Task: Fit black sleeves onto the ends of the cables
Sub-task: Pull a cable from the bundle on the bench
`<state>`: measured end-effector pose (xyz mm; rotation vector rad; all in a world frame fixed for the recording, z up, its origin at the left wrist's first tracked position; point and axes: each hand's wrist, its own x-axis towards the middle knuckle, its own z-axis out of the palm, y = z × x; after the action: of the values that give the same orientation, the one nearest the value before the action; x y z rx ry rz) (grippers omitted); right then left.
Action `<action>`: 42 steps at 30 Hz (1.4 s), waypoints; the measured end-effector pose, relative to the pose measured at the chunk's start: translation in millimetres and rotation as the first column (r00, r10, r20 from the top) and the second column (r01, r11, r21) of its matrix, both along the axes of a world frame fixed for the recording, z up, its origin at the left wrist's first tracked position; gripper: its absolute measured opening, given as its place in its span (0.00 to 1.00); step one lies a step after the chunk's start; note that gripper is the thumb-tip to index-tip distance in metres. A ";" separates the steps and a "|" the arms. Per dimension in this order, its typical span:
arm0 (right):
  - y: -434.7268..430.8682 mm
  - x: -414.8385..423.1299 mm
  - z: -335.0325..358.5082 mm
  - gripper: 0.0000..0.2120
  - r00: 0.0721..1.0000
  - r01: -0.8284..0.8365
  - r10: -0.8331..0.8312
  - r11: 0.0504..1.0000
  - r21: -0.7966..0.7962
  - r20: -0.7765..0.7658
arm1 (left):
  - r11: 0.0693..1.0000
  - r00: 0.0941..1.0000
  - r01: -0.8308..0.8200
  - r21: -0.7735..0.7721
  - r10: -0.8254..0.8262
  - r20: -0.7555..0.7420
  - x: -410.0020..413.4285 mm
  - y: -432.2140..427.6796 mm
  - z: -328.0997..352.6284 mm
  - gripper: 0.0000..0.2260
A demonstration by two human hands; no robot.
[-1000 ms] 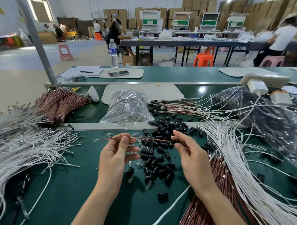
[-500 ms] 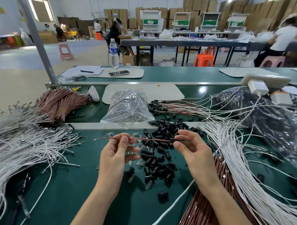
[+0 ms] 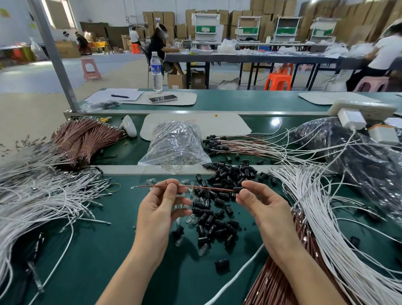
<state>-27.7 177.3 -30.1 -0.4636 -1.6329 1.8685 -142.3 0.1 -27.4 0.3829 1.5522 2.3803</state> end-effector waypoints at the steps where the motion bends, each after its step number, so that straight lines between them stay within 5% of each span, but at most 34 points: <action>1: -0.1 -0.2 -0.8 0.18 1.000 -0.005 0.005 1.000 -0.015 -0.002 | 1.000 1.000 0.000 0.001 0.000 -0.001 0.0 -0.2 -0.3 0.08; 13: -12.3 -1.4 2.8 0.12 0.997 -0.065 0.061 0.995 0.081 0.053 | 0.992 0.993 0.115 -0.045 -0.116 -0.022 11.0 5.5 -1.8 0.12; 23: -16.7 -0.4 6.3 0.13 0.995 -0.091 0.087 0.991 0.098 0.047 | 0.973 0.976 0.192 -0.127 -0.202 -0.076 15.9 5.1 -2.3 0.06; 42: -23.2 -1.3 9.4 0.19 0.984 -0.174 0.172 0.983 0.051 0.035 | 0.981 0.984 0.134 -0.138 -0.149 -0.102 14.2 4.9 -3.4 0.12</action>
<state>-29.0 154.1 -20.7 -0.3380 -1.7890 1.9445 -128.2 5.0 -30.8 0.5870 1.6597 2.1694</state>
